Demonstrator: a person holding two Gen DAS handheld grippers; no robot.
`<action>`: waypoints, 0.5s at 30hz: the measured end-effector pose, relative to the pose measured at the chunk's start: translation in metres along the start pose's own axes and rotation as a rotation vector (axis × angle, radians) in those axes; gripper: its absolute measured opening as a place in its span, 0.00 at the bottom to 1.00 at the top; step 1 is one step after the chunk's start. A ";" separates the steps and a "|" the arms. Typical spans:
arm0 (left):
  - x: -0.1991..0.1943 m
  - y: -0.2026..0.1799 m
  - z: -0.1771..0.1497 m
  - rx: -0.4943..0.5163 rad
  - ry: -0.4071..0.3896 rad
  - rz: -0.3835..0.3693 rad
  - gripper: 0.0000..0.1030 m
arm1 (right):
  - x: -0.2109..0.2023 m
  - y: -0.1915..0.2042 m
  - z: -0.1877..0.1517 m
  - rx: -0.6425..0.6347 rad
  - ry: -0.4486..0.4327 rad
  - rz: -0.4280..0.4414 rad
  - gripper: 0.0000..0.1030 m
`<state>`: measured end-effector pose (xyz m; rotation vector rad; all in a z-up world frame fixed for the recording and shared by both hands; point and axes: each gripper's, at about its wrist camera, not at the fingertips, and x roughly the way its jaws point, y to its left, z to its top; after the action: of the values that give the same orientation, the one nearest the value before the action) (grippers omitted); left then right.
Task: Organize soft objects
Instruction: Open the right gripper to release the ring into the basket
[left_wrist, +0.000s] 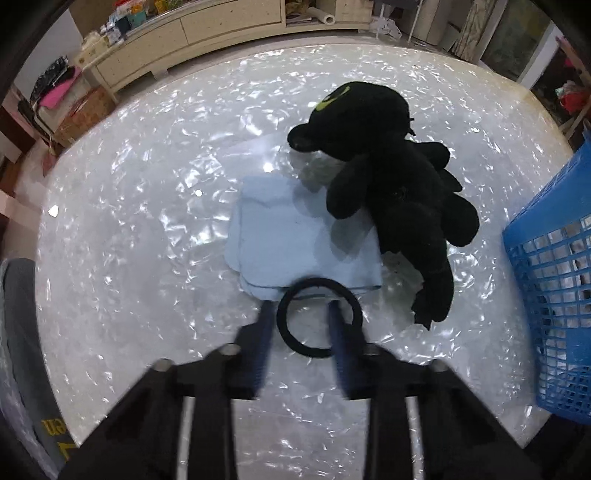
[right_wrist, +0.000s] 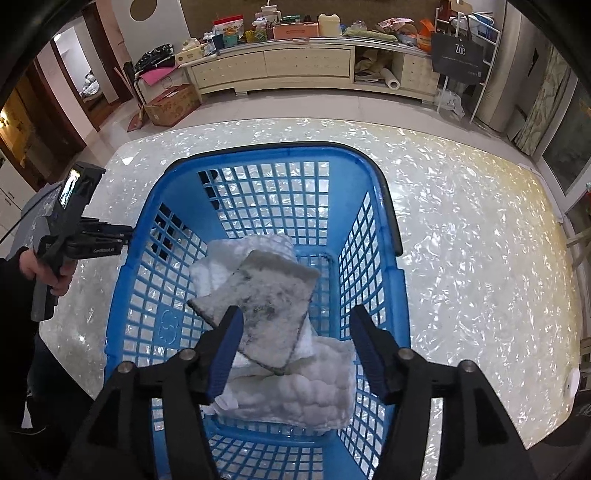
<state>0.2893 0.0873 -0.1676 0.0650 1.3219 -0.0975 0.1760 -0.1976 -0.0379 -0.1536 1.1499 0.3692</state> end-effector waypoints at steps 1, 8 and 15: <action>0.000 -0.002 0.001 0.001 0.004 -0.005 0.06 | -0.001 0.000 0.000 0.001 0.000 0.001 0.57; -0.003 -0.001 -0.007 -0.005 -0.004 -0.020 0.04 | -0.008 0.008 0.004 -0.005 -0.012 -0.005 0.61; -0.036 0.002 -0.022 -0.010 -0.060 -0.058 0.03 | -0.023 0.029 0.013 -0.030 -0.037 -0.012 0.71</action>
<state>0.2598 0.0933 -0.1376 0.0151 1.2649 -0.1410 0.1685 -0.1714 -0.0096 -0.1791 1.1070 0.3769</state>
